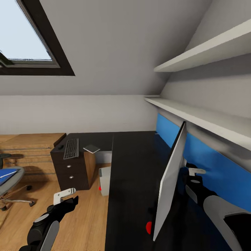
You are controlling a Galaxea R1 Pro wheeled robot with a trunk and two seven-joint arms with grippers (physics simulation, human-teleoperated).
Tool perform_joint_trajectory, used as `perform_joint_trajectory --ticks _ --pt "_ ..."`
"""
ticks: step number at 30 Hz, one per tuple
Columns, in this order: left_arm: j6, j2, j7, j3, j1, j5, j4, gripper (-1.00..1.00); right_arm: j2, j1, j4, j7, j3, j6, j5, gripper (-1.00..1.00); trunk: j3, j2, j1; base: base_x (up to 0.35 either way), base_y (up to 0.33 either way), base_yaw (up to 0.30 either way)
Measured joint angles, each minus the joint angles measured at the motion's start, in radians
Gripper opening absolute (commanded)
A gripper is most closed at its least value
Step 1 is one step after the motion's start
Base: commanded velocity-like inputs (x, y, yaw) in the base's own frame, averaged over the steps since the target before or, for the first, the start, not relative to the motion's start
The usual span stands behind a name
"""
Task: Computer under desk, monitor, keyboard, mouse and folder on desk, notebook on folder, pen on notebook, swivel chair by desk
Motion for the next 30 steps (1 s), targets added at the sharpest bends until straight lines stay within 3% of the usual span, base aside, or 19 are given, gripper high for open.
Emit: perform_joint_trajectory --ticks 12,30 --pt "-0.002 0.0 0.0 0.0 -0.001 -0.001 0.002 1.0 0.0 0.0 0.0 -0.001 0.001 0.0 0.001 -1.0 0.0 0.0 0.0 0.0 -0.084 0.013" --pt "0.0 0.001 -0.001 0.0 0.0 0.0 0.002 1.0 0.0 0.0 0.0 0.0 0.0 -0.001 0.0 -1.0 0.0 0.0 0.0 0.079 -0.002 0.0"
